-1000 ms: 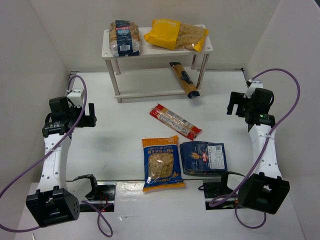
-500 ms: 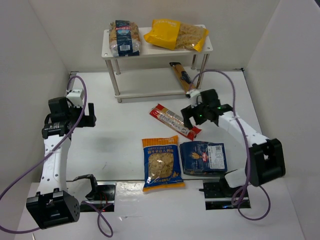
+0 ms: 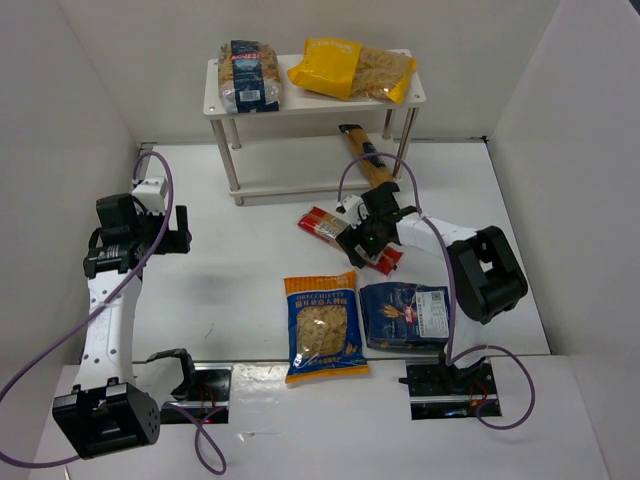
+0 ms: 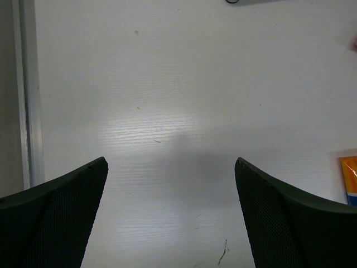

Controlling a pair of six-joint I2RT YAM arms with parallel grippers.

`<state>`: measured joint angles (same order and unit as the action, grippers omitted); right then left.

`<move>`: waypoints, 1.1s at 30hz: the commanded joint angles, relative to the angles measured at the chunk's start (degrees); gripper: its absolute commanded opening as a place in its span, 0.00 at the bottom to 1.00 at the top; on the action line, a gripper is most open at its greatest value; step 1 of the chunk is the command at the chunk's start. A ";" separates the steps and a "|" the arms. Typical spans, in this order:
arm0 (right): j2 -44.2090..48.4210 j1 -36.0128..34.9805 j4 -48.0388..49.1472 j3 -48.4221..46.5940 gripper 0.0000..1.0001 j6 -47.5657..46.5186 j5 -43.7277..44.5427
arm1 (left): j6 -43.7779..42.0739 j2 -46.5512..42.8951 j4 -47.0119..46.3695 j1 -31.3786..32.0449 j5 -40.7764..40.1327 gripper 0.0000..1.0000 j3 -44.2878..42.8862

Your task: Place and organize the pasta boxes and bags onto the shelf

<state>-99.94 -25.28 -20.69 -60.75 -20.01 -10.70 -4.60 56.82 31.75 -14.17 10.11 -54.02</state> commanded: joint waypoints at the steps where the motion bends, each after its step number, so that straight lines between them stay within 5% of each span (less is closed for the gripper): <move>1: -2.36 -0.91 4.77 -1.83 0.99 -3.54 1.47 | -1.20 -0.48 -1.86 -0.33 -0.18 1.00 -1.00; 15: 1.50 -1.97 7.24 -0.60 0.99 -5.21 8.58 | -1.20 0.05 -1.86 -0.33 -0.18 1.00 -1.00; 33: -4.64 -2.67 1.80 -4.02 0.99 -4.60 4.46 | -1.20 -0.48 -1.86 -0.33 -0.18 1.00 -1.00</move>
<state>-103.55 -27.14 -17.28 -62.67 -24.43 -3.92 -4.60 56.90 31.73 -14.17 10.11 -54.02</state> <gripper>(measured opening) 0.993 1.001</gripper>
